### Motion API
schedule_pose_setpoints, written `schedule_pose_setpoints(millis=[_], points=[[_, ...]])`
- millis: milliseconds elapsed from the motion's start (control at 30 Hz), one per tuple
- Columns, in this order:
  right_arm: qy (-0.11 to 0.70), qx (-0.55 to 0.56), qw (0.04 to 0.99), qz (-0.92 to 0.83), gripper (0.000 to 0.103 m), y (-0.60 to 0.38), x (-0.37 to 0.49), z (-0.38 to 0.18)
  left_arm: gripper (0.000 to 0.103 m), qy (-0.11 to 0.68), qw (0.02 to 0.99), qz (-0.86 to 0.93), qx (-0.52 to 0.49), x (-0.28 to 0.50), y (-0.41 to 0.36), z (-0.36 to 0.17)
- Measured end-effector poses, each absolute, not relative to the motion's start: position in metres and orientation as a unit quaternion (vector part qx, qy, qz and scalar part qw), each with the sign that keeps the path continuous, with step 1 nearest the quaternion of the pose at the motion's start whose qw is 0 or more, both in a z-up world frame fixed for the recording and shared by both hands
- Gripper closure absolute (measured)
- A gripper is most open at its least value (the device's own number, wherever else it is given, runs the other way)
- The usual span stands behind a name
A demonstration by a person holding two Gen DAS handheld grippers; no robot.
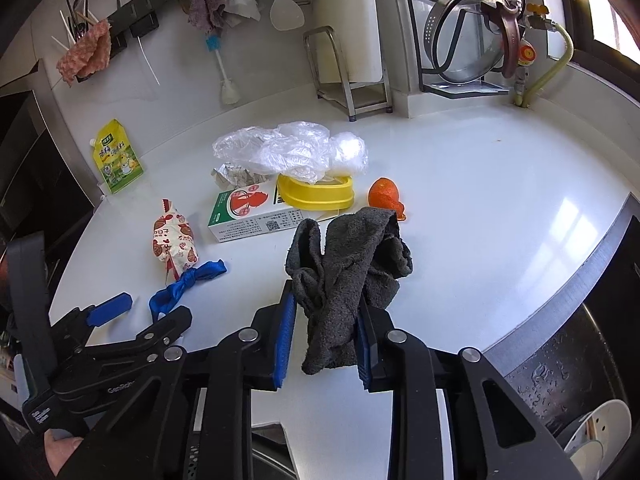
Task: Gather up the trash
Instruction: 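Grasp the dark grey cloth with the right tool while the left tool grasps the blue spray trigger, then carry the cloth and spray trigger over the grey mesh basket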
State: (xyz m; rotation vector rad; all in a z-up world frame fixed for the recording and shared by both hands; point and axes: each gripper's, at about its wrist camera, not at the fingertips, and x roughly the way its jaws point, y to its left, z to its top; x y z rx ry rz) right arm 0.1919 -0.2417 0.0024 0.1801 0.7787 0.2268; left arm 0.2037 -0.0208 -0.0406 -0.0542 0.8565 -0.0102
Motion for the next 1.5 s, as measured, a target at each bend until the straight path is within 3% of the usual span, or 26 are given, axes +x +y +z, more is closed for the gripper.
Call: schedule_pose_setpoints(millis=[167,267,367,433,533,1500], points=[[0.378,0.105,0.913,0.114,0.077,-0.249,0.189,0.004,0.010,0.412,0.911,0.004,-0.024,0.210,-0.024,-0.042],[0.374,0.109,0.913,0.117,0.077,-0.250,0.188,0.006,0.028,0.404,0.915,0.010,-0.006,0.208,-0.029,-0.041],[0.374,0.110,0.913,0.119,0.077,-0.250,0.187,0.007,0.055,0.394,0.919,-0.001,-0.001,0.203,-0.033,-0.039],[0.375,0.108,0.913,0.120,0.077,-0.249,0.186,0.006,0.083,0.392,0.920,-0.012,0.001,0.200,-0.034,-0.038],[0.375,0.105,0.913,0.121,0.077,-0.249,0.182,0.006,0.092,0.395,0.918,-0.030,-0.007,0.195,-0.031,-0.036],[0.333,0.144,0.926,0.105,0.078,-0.234,0.000,0.009,0.093,0.356,0.931,-0.074,0.028,0.025,-0.015,0.007]])
